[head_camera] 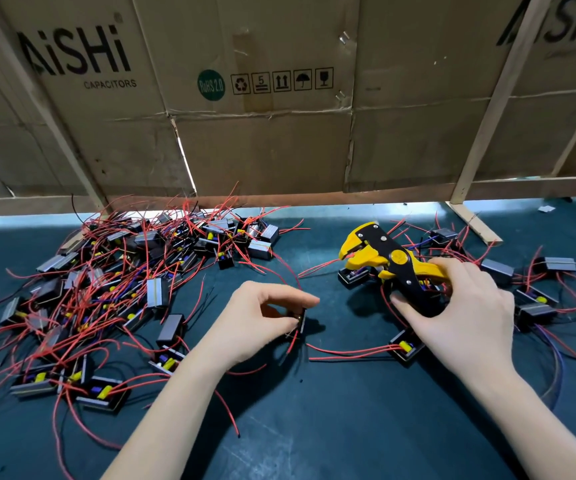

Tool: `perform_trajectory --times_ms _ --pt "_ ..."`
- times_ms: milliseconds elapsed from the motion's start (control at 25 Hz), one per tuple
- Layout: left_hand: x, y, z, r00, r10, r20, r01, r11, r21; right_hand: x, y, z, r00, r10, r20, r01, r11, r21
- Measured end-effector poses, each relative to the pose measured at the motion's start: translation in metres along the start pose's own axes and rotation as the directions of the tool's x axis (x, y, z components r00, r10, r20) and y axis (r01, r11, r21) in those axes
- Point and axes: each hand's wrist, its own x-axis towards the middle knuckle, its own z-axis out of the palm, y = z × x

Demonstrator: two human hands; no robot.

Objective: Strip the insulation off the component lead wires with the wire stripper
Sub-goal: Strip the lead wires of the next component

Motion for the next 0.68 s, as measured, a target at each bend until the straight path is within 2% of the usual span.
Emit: perform_trajectory --times_ms 80,240,360,480,560,680 --pt "0.001 -0.002 0.0 0.999 0.042 0.002 -0.042 0.996 0.076 0.0 0.0 0.001 1.0 -0.016 0.008 0.016 1.0 0.0" --pt "0.001 -0.002 0.0 0.996 0.084 0.002 -0.084 0.994 0.066 -0.002 0.0 0.003 0.995 -0.102 0.015 0.103 0.993 -0.062" --pt "0.002 -0.006 -0.006 0.986 0.097 0.137 -0.107 0.992 0.062 -0.005 -0.001 0.004 0.987 -0.161 0.019 0.162 0.982 -0.099" --pt "0.0 -0.012 -0.016 0.961 0.062 0.269 -0.06 0.998 -0.013 -0.005 -0.001 0.003 0.985 -0.167 0.036 0.17 0.98 -0.106" --pt "0.001 -0.015 -0.018 0.962 0.064 0.264 -0.057 0.998 -0.033 -0.005 0.0 0.003 0.984 -0.17 0.042 0.174 0.978 -0.118" --pt "0.004 -0.017 -0.013 0.983 0.05 0.176 -0.047 0.999 -0.02 -0.005 0.0 0.004 0.983 -0.175 0.056 0.181 0.975 -0.131"
